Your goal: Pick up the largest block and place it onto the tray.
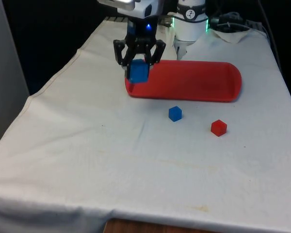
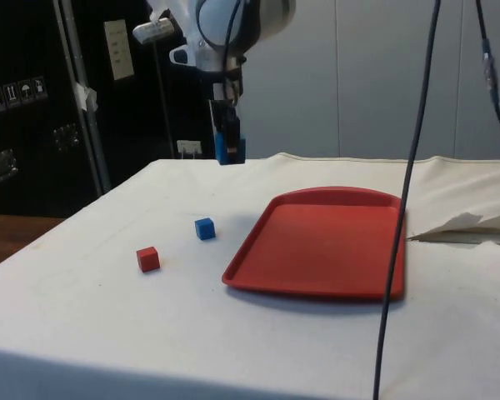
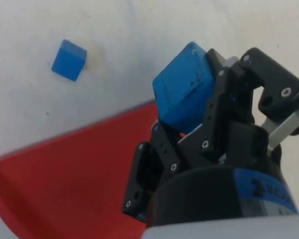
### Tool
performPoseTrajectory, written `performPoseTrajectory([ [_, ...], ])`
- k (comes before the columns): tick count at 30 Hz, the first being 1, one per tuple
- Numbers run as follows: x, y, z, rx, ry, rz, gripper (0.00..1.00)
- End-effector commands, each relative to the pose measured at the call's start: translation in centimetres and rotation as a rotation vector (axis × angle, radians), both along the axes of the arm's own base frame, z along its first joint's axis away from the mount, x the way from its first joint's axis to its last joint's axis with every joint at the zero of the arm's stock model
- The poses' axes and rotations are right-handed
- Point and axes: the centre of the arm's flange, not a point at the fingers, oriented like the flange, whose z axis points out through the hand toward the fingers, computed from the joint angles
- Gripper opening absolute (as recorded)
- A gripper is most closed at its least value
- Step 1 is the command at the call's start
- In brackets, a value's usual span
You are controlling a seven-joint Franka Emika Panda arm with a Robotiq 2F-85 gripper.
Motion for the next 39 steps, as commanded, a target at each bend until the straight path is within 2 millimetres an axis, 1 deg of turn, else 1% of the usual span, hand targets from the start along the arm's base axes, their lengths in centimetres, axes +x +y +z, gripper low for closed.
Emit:
performPoseTrajectory([
  [1,-0.4,0.3,0.2,-0.009,-0.003,-0.002,0.00],
  [4,-1.1,0.8,0.3,-0.001,-0.003,0.001,0.00],
  [5,-0.9,0.8,0.4,0.011,0.002,0.002,0.00],
  [8,-1.9,1.0,0.2,0.009,0.001,0.001,0.00],
  [12,-2.8,1.1,0.1,0.018,0.004,0.002,0.00],
  [13,-2.6,1.2,0.0,0.030,0.010,0.004,0.00],
  [19,-4.3,1.3,-0.2,0.038,0.015,0.000,0.00],
  [22,-4.7,1.5,-0.2,0.060,0.024,0.002,0.00],
  [30,-6.8,1.8,-0.6,0.069,0.028,0.001,0.00],
  [31,-6.6,1.9,-0.6,0.085,0.032,0.004,0.00],
  [32,-7.2,1.9,-0.7,0.074,0.029,0.003,0.00],
  [39,-8.8,2.2,-1.0,0.085,0.042,0.009,0.00],
])
